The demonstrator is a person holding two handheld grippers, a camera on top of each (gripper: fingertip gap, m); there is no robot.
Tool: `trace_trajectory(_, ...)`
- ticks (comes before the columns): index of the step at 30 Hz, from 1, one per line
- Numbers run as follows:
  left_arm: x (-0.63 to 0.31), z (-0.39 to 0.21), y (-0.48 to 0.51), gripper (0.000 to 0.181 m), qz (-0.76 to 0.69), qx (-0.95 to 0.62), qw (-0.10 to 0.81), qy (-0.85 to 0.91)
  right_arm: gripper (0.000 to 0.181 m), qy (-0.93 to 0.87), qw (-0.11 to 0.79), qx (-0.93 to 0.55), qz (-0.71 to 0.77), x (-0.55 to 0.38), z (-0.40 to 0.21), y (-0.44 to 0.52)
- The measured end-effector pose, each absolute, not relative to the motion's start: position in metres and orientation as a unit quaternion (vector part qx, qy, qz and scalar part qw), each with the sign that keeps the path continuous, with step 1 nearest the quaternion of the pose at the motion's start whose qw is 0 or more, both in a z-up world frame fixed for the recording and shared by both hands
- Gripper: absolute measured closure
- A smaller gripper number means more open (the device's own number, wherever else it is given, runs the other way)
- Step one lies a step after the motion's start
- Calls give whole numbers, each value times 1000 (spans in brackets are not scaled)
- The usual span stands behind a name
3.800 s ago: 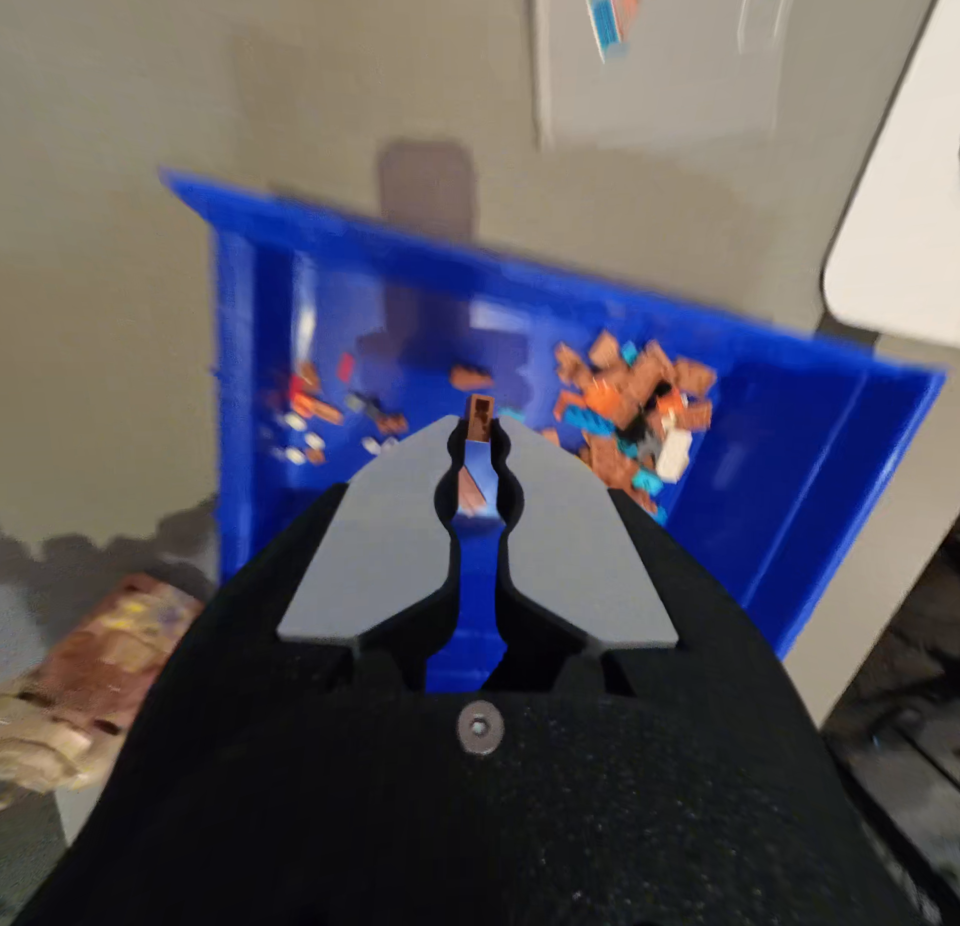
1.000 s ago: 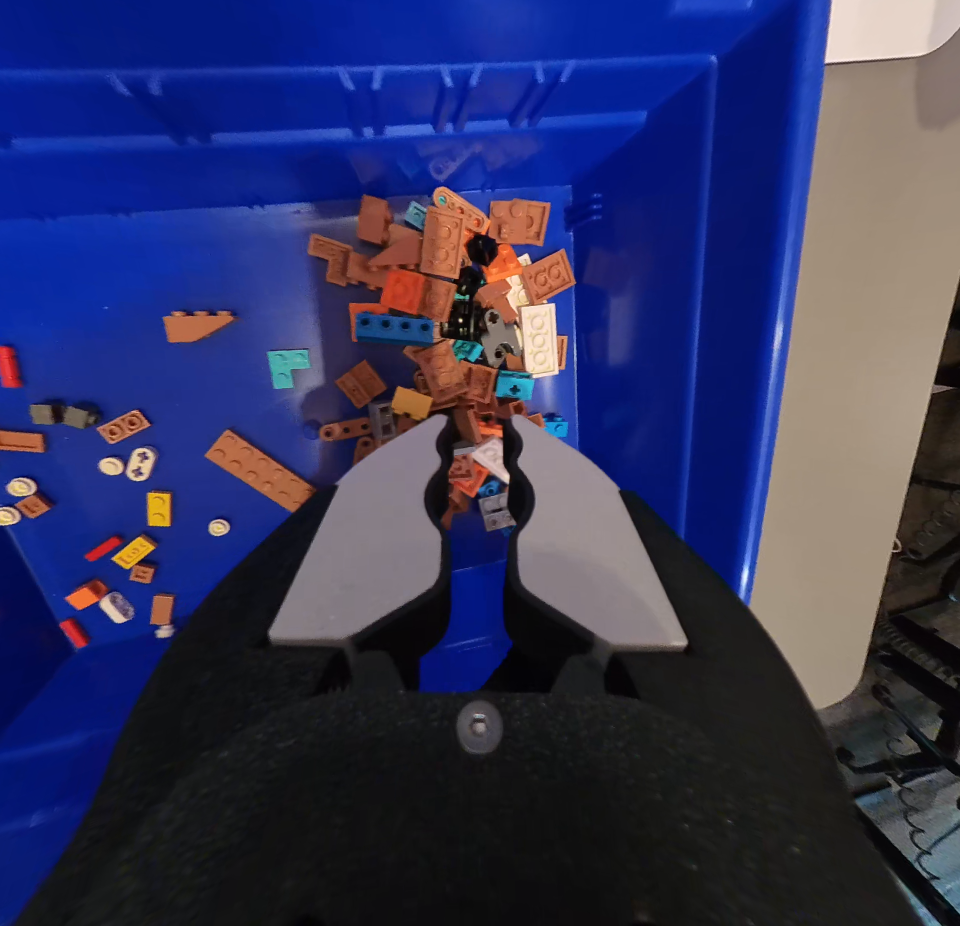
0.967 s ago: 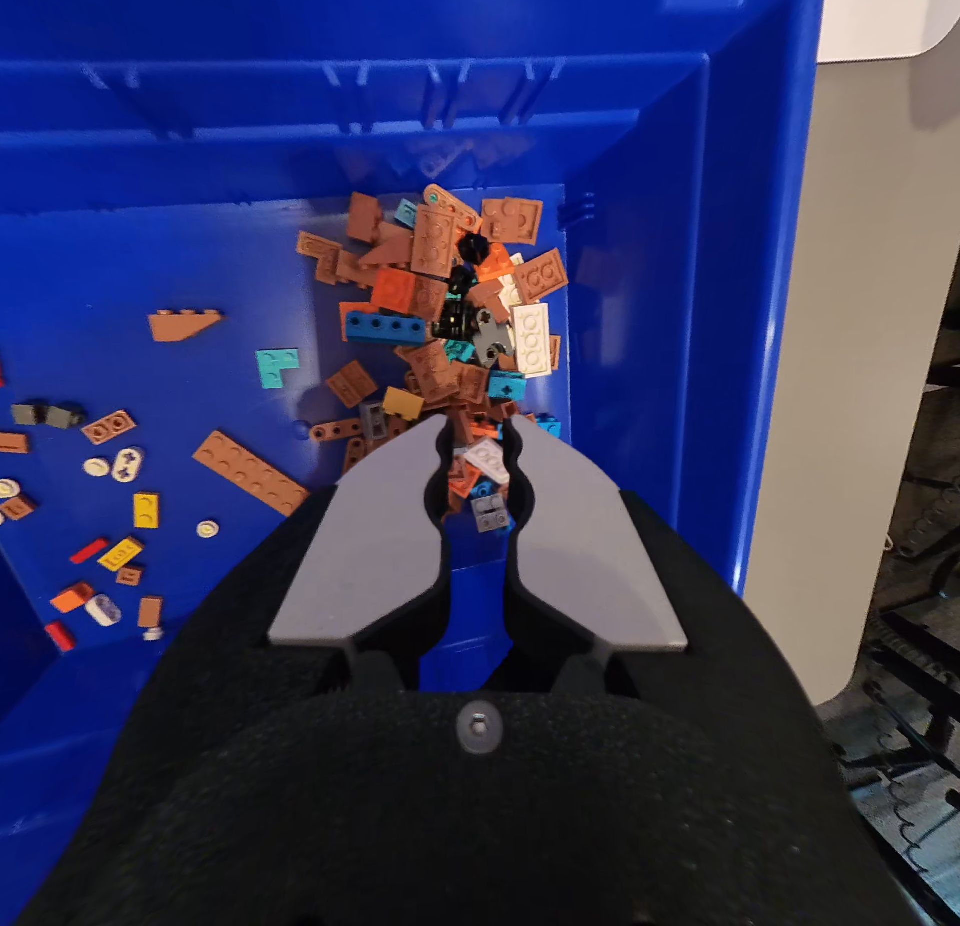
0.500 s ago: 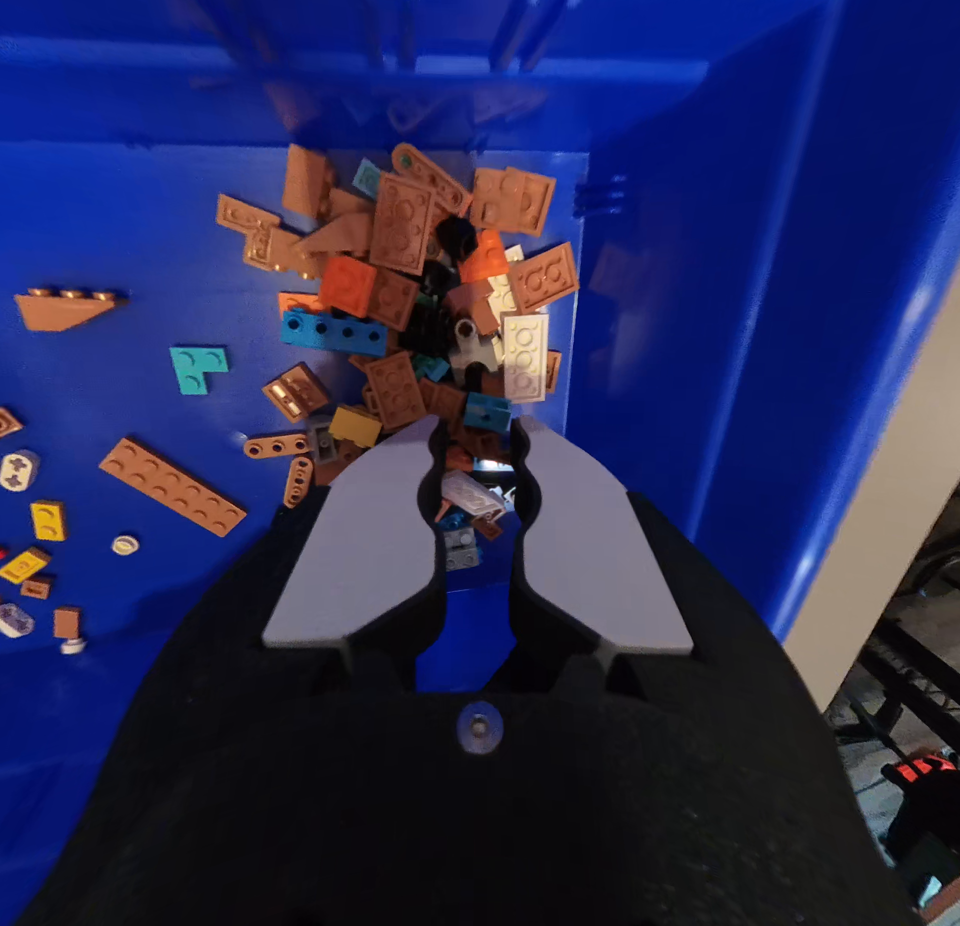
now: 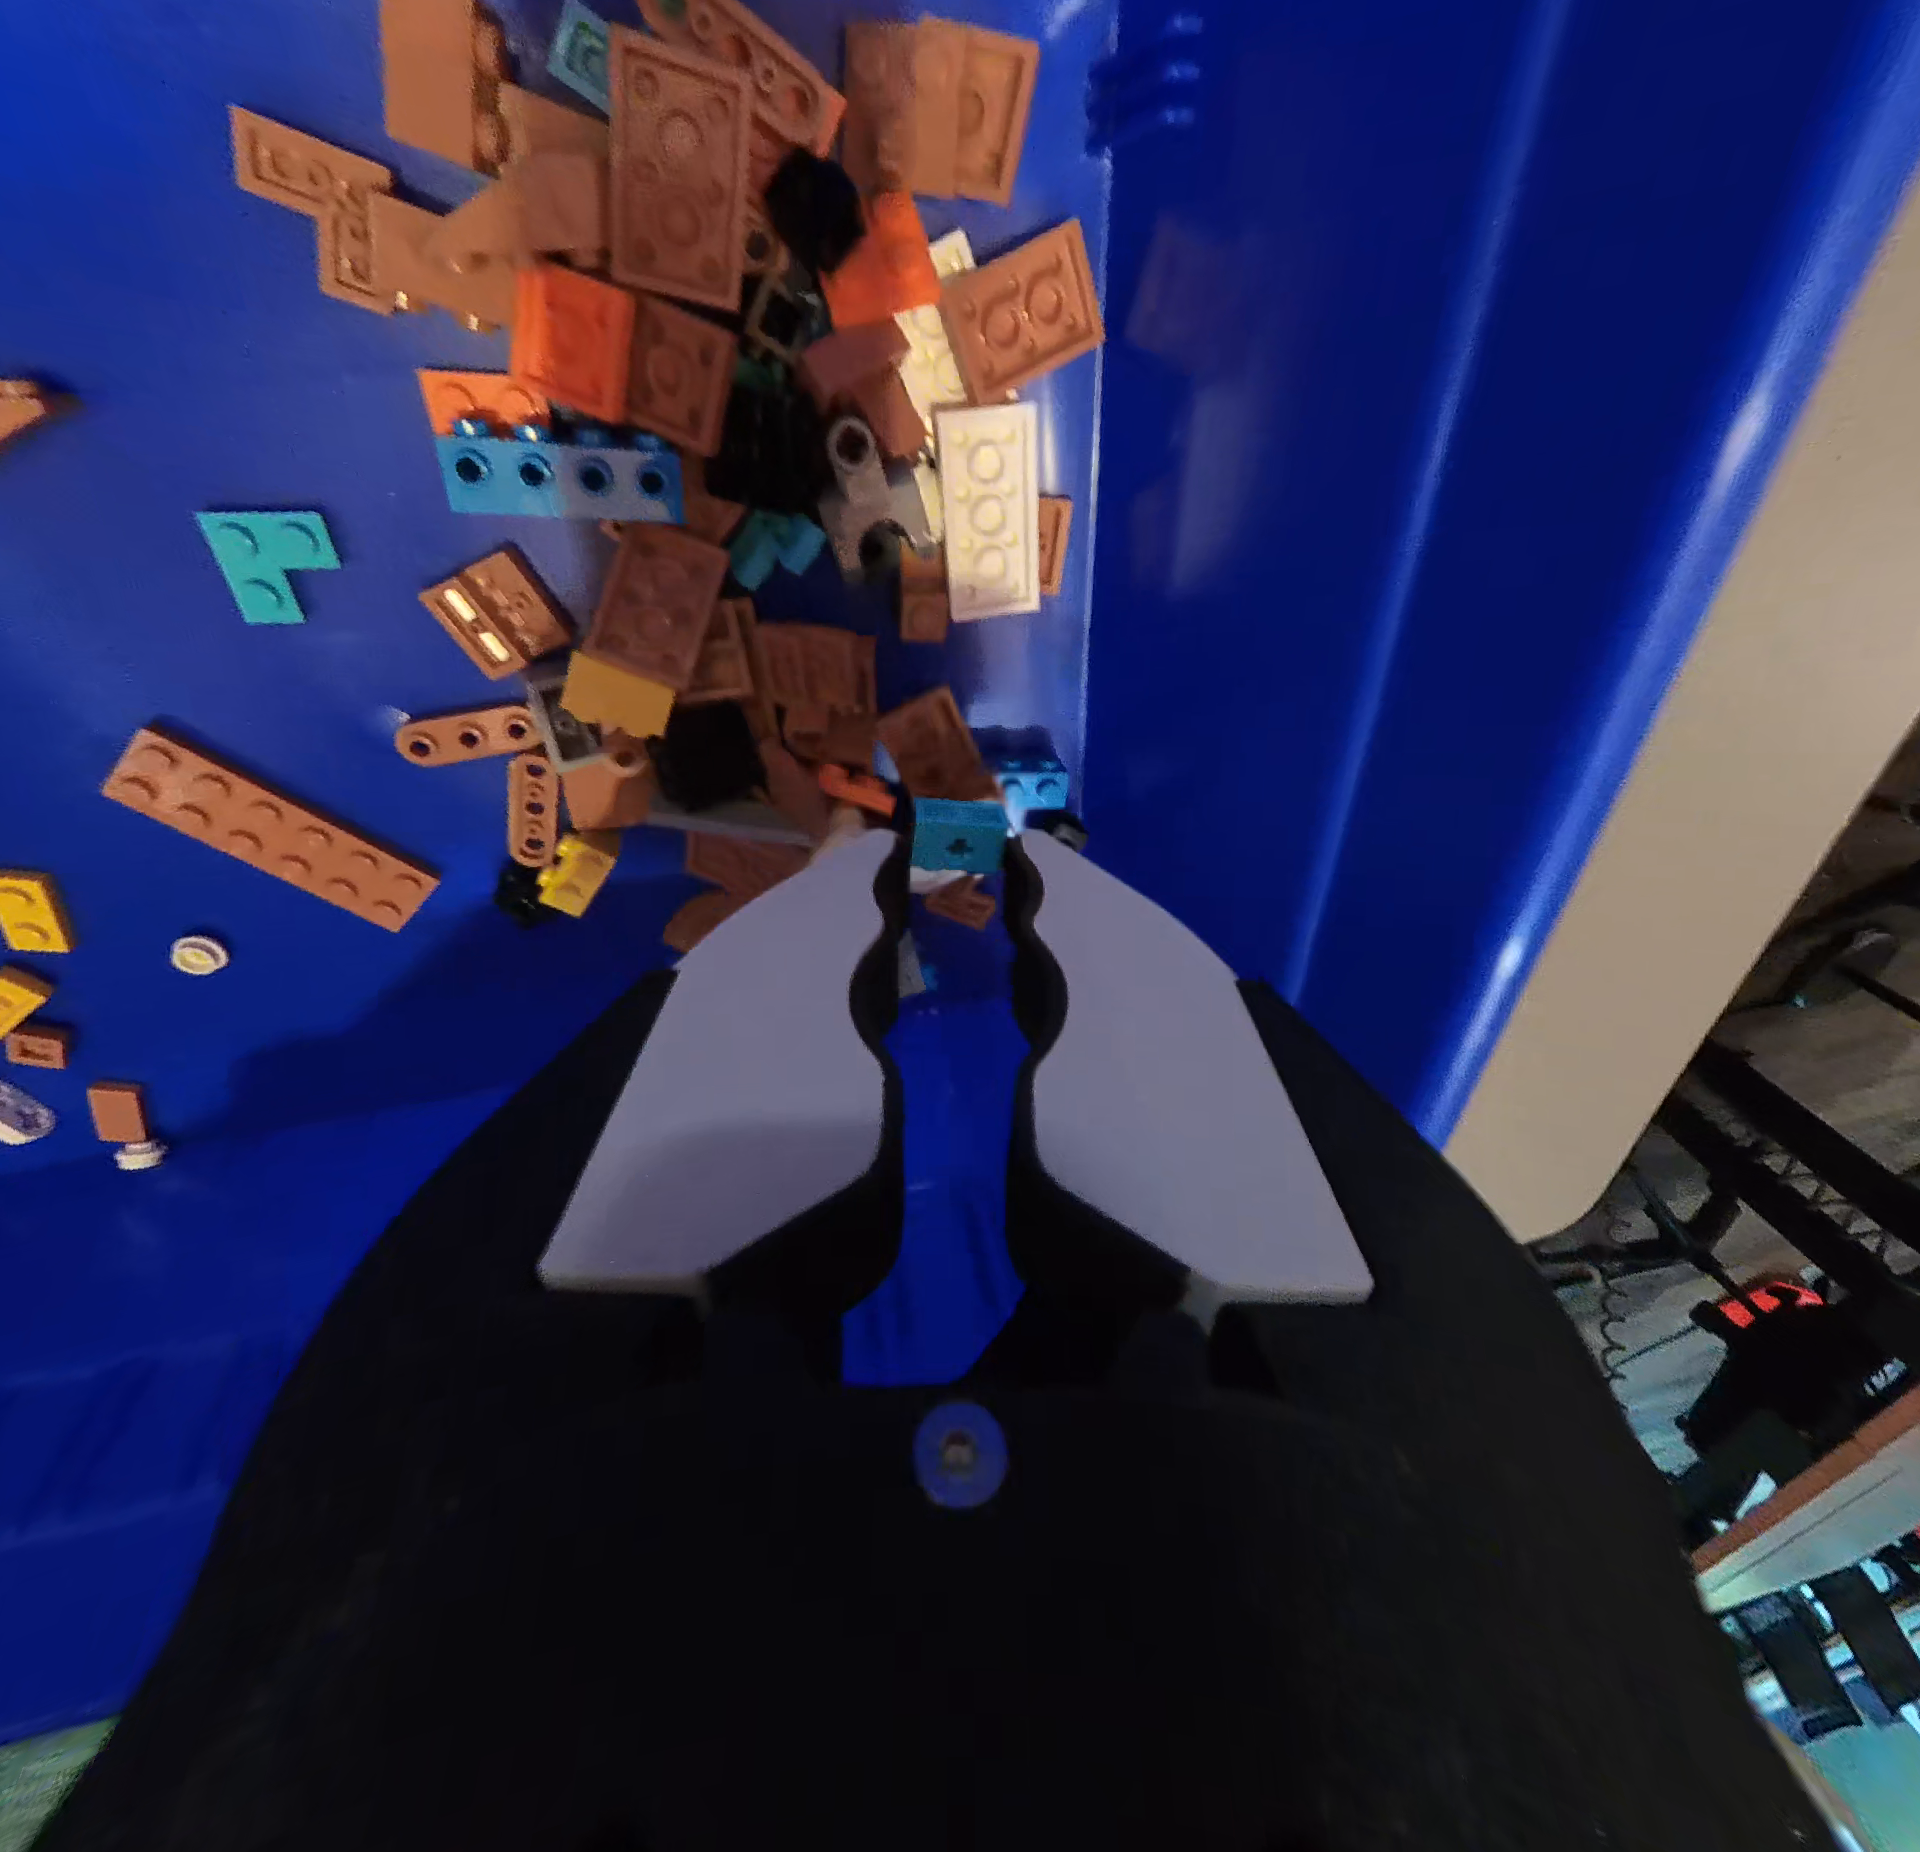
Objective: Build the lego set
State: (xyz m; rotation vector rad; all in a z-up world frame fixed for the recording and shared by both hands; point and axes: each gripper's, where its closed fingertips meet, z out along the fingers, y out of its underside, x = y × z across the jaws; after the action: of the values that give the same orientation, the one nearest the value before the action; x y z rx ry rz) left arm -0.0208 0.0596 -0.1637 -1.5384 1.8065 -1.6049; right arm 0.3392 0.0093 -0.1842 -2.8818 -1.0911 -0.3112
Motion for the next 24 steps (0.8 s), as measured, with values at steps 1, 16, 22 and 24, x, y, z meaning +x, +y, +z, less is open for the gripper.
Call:
trace_trajectory(1,-21,-164,60,156,-555,-532,138,625,164,-350,22,-931,-105,342,-182,9)
trace_trajectory(16,-21,-163,60,156,-556,-533,138,623,159,-359,51,-927,-96,337,-169,8)
trace_trajectory(22,-21,-164,60,156,-555,-533,137,624,159,-361,76,-925,-87,329,-168,14)
trace_trajectory(24,-21,-164,60,156,-555,-533,137,624,159,-372,86,-921,-75,318,-170,17)
